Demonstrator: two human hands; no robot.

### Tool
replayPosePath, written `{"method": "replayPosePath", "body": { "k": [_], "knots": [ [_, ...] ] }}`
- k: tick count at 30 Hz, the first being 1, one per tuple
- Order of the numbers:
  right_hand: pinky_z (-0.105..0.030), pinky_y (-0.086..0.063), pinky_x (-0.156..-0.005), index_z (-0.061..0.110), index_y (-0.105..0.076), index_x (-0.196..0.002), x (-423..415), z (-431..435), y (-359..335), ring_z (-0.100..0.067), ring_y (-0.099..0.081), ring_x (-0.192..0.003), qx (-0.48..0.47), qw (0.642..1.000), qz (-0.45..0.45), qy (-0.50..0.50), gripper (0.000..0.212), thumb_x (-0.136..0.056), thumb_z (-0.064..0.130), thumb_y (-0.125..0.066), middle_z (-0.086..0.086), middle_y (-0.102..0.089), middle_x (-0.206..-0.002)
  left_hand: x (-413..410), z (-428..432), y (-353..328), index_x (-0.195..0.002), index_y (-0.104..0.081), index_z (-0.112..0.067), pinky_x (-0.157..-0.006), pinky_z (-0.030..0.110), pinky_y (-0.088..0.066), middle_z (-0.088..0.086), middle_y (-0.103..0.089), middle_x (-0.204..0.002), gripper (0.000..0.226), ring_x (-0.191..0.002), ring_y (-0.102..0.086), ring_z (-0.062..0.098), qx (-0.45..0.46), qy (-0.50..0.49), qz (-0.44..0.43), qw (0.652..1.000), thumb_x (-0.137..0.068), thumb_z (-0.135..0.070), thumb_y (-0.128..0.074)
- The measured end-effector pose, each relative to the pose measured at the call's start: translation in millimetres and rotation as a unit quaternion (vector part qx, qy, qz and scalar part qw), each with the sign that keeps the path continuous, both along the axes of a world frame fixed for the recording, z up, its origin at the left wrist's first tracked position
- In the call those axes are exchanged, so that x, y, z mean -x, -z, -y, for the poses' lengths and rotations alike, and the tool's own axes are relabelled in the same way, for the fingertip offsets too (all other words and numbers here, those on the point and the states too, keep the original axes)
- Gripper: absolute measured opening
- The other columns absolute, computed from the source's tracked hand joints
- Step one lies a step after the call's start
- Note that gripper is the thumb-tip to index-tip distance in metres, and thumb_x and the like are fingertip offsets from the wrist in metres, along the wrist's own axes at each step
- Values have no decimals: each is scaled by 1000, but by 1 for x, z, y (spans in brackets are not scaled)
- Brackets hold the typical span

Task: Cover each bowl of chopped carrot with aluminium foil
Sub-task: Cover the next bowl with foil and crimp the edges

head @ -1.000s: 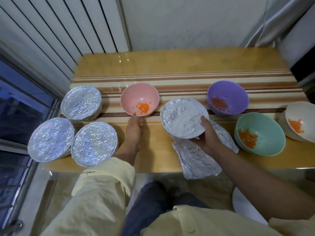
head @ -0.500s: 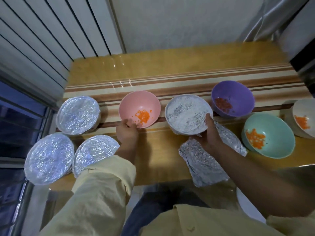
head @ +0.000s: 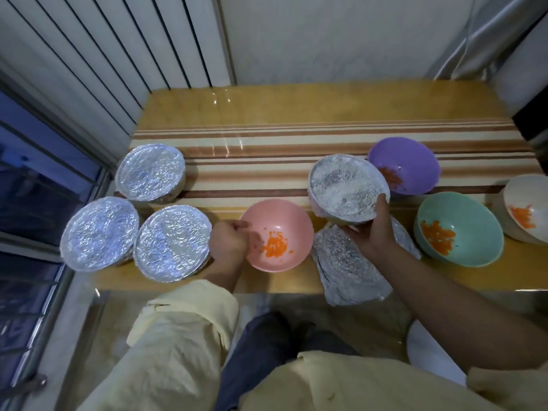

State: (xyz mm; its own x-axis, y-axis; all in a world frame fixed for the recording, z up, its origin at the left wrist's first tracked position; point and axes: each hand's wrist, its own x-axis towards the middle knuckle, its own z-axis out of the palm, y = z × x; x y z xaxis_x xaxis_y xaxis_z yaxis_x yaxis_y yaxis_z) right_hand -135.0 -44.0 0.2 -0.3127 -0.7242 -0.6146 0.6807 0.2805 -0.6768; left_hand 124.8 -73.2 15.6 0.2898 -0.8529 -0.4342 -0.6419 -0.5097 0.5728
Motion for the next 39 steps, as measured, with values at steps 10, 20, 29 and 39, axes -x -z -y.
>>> {"method": "replayPosePath", "body": {
  "k": [10, 20, 29, 39],
  "knots": [
    [-47, -49, -94, 22, -47, -134, 0, 2, -8, -23, -57, -112, 22, 998, -30, -46, 52, -96, 56, -37, -6, -59, -123, 5, -11, -2, -90, -75, -5, -72, 35, -47, 19, -73, -91, 23, -89, -67, 38, 158, 14, 77, 984, -91, -19, -57],
    [-37, -57, -77, 25, -40, -139, -45, 65, -19, -21, -56, -117, 54, 992, -78, -81, 67, -86, 64, -50, -2, -55, -133, 68, 55, -37, -114, -56, -5, -80, 34, -55, 13, -59, -102, 19, -89, -59, 24, -49, -78, -471, 878, -102, -16, -46],
    [-42, -48, -99, 19, -33, -142, -82, 110, 4, -21, -57, -119, 63, 970, -109, -207, 75, -83, 55, -62, -5, -53, -136, 24, 110, -23, -130, -55, 5, -68, 31, -62, 24, -65, -120, 43, -97, -67, 30, -30, -115, -442, 889, -94, 7, -32],
    [-29, -50, -81, 12, -65, -110, -77, 108, 3, -20, -63, -100, -41, 835, -315, -449, 25, -93, 28, -56, -6, -66, -110, -15, 136, 8, -133, -51, 5, -92, 50, -54, 17, -60, -105, 42, -101, -58, 33, -24, -201, -362, 910, -95, 6, -33]
  ]
}}
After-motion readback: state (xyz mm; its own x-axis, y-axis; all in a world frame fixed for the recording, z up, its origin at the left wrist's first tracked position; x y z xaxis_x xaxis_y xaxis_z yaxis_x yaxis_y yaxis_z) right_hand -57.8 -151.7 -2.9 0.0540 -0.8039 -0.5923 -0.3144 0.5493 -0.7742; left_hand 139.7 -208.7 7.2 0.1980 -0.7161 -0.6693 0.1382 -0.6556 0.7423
